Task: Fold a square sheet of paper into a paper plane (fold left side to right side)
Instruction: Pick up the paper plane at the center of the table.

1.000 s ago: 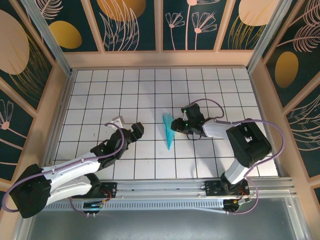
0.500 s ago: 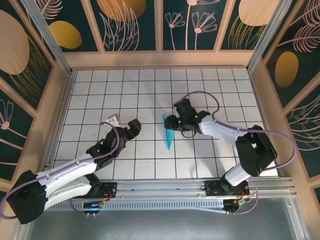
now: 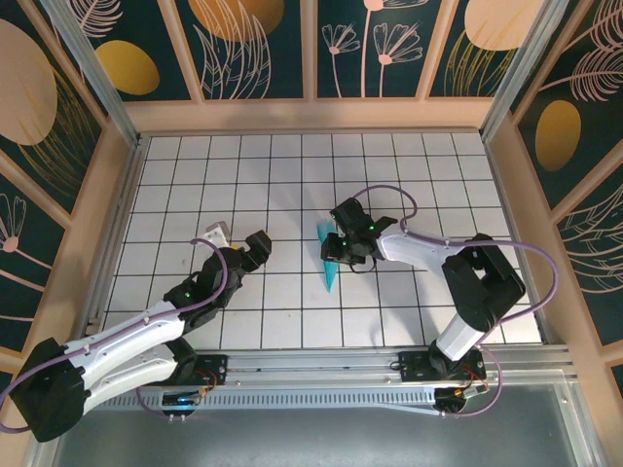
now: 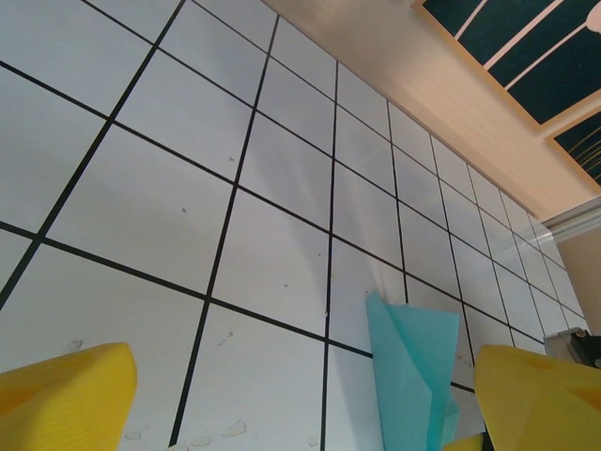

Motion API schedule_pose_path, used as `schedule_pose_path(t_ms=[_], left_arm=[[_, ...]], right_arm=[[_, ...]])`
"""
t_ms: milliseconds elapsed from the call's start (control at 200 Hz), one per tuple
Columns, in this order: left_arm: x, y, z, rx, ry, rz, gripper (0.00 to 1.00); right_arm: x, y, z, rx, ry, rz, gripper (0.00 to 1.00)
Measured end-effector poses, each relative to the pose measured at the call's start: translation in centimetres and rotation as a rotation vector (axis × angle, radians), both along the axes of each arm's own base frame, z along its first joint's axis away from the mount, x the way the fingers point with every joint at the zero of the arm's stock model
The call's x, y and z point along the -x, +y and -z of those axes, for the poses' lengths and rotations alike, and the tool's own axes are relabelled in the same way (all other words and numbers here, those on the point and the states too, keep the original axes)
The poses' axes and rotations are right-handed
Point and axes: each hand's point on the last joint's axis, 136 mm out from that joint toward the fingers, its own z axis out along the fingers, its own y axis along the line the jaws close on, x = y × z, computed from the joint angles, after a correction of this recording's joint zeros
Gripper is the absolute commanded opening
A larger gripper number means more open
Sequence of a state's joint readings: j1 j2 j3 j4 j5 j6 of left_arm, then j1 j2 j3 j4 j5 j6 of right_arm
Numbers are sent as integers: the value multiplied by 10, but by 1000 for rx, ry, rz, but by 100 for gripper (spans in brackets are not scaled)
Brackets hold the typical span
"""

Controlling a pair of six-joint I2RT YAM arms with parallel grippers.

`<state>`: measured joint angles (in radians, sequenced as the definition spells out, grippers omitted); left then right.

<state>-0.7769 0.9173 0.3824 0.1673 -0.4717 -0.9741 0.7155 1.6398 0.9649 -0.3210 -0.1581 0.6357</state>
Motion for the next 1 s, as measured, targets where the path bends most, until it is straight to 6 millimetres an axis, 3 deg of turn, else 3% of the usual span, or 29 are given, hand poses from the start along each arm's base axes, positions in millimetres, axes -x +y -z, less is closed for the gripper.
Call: schedule_pose_path(t_ms=[415,841,1001], left_arm=[[0,0,2,-6,6,0,92],[0,0,3,-6,7,0,93],[0,0,3,-7,7,0,93]], right_arm=[[2,-1,15,28,32,0,17],[6,14,30,61,53,-34,15],[4,18,31,80,48,-31,4]])
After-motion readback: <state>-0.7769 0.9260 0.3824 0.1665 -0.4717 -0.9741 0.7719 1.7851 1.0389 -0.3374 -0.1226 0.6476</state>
